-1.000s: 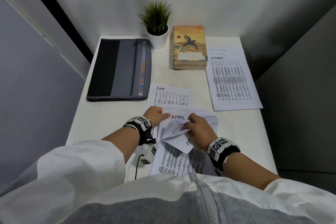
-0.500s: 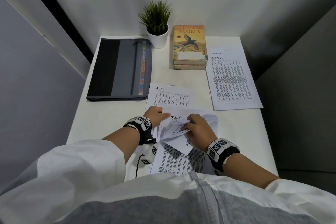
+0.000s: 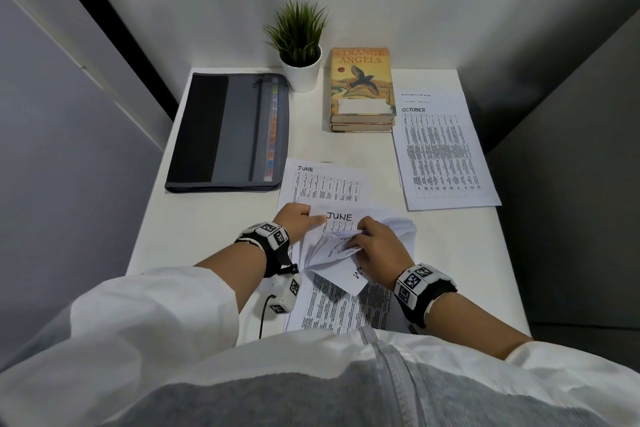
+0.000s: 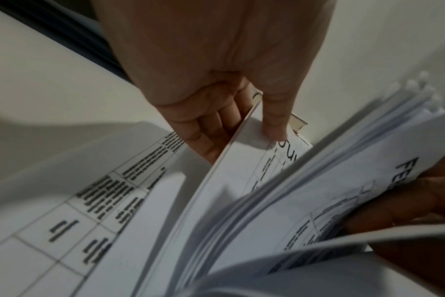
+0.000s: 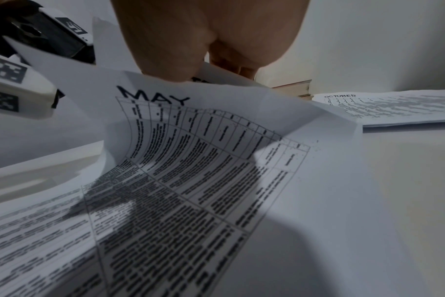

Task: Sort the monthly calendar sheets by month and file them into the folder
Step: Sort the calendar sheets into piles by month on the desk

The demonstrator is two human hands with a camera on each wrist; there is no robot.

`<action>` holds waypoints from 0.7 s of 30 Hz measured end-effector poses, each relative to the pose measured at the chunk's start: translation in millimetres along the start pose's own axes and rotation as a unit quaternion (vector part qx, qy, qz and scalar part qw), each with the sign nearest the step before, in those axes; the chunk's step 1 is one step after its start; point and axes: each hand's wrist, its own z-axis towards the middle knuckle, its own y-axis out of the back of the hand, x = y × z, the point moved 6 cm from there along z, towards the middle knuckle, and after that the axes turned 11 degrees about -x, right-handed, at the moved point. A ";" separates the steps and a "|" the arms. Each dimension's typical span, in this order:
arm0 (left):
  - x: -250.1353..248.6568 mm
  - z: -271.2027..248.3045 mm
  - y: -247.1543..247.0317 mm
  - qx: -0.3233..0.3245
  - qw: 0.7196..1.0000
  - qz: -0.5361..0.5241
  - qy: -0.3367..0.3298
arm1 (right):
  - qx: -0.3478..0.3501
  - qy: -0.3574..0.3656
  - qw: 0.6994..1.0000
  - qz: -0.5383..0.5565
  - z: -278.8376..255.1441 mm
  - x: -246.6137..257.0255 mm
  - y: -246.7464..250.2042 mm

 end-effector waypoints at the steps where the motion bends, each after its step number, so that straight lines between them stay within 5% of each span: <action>1: -0.3 0.0 0.9 -0.004 1.000 0.006 -0.002 | 0.003 0.000 1.000 0.003 -0.1 -0.4 -0.2; 21: 2.1 -1.1 1.6 -0.014 1.000 -0.002 -0.003 | 0.000 -0.024 0.999 0.023 -1.0 1.2 3.1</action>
